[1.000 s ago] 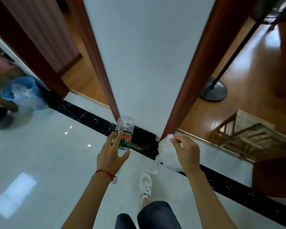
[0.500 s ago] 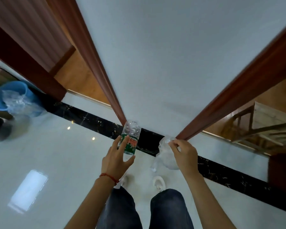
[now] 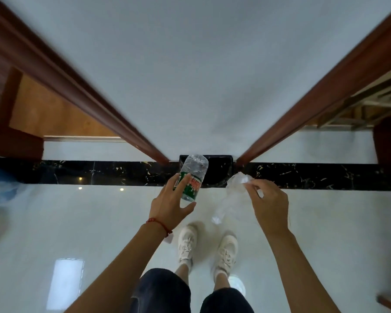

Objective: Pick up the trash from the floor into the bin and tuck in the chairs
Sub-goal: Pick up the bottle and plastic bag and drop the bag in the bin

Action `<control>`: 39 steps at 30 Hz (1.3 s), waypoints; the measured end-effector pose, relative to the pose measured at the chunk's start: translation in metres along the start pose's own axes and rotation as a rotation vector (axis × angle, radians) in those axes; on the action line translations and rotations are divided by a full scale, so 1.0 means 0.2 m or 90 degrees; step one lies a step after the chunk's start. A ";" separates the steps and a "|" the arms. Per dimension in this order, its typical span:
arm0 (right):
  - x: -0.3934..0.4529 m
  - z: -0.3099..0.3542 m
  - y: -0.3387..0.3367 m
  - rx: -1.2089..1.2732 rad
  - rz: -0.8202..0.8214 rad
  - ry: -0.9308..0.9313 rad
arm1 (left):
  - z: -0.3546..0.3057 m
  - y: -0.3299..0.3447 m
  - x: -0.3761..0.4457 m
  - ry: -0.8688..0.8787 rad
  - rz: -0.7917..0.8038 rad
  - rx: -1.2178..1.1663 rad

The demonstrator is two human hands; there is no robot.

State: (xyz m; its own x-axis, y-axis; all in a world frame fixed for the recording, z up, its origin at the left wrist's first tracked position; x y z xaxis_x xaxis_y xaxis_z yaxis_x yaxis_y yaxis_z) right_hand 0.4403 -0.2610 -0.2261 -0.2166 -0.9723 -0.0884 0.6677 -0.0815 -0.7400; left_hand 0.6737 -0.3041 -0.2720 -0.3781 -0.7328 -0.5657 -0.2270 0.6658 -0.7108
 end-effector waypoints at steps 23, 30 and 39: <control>0.22 -0.70 0.80 0.033 0.002 0.018 | 0.45 0.84 1.16 -0.043 0.145 0.057; 0.33 -0.70 0.88 0.031 0.018 0.034 | 0.45 0.74 1.07 0.004 0.004 0.062; 0.47 -0.62 1.00 0.077 -0.022 0.001 | 0.54 0.74 0.77 -0.007 -0.084 0.057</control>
State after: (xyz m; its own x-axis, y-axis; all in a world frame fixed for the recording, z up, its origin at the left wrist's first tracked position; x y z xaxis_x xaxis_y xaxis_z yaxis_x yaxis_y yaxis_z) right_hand 0.4650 -0.3413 -0.4654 -0.2413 -0.9682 -0.0656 0.7407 -0.1400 -0.6571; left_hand 0.6793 -0.3330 -0.5099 -0.3407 -0.8147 -0.4693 -0.1925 0.5490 -0.8133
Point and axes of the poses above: each hand's wrist, its own x-axis towards the middle knuckle, its own y-axis out of the palm, z = x × y, the point moved 6 cm from there along x, towards the middle knuckle, and after that the axes turned 14 degrees about z, right-handed, at the moved point
